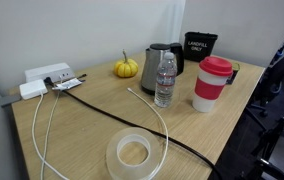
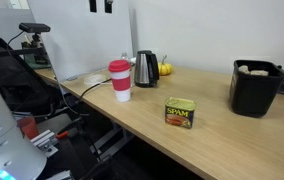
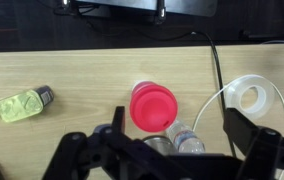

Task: Take the lid on the cup and put it on the table

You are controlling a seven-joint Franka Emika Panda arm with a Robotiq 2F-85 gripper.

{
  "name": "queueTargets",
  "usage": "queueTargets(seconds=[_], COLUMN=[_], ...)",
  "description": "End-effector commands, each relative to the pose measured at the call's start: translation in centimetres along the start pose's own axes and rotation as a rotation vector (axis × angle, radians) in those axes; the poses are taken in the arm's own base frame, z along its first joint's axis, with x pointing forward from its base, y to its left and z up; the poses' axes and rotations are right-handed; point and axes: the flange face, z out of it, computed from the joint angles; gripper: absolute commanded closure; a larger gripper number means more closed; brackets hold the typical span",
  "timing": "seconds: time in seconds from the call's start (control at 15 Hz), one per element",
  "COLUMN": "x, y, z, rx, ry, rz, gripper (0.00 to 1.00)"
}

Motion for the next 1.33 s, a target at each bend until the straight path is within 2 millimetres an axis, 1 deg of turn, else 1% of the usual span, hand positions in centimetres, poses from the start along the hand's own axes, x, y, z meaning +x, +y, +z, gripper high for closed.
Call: queueTargets(seconds=[0.0, 0.07, 0.13, 0.4, 0.8, 1.07, 1.27], x=[-0.2, -0.3, -0.4, -0.7, -0.6, -0.4, -0.4], y=[0.1, 0.2, 0.2, 0.2, 0.3, 0.7, 0.6], z=[1.6, 3.0, 3.5, 2.7, 2.7, 2.5, 2.5], rx=[-0.001, -0.003, -0.004, -0.005, -0.035, -0.086, -0.066], ry=[-0.024, -0.034, -0.034, -0.010, 0.016, 0.031, 0.021], rz=[-0.005, -0.007, -0.008, -0.010, -0.002, -0.059, -0.117], gripper=[0.00, 0.00, 0.00, 0.00, 0.00, 0.00, 0.00])
